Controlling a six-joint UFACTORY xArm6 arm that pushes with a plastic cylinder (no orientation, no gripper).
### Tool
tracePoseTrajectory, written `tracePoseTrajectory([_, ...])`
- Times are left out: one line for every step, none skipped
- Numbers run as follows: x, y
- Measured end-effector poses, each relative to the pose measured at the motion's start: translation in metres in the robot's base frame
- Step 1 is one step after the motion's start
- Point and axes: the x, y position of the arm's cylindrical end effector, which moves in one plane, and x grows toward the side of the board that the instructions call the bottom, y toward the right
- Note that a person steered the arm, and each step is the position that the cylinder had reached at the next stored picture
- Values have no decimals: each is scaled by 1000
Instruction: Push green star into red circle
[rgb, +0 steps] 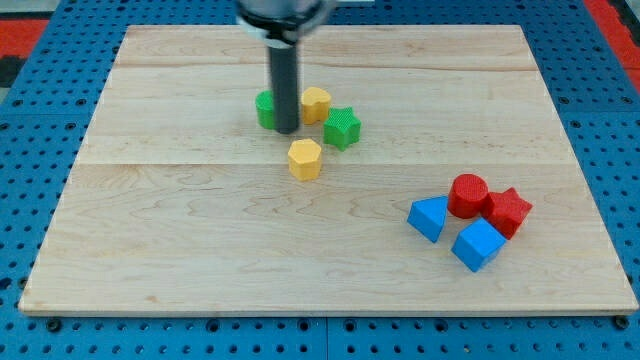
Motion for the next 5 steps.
tracePoseTrajectory([-11, 71])
tracePoseTrajectory([20, 105])
tracePoseTrajectory([39, 96])
tracePoseTrajectory([26, 119])
tracePoseTrajectory([40, 146])
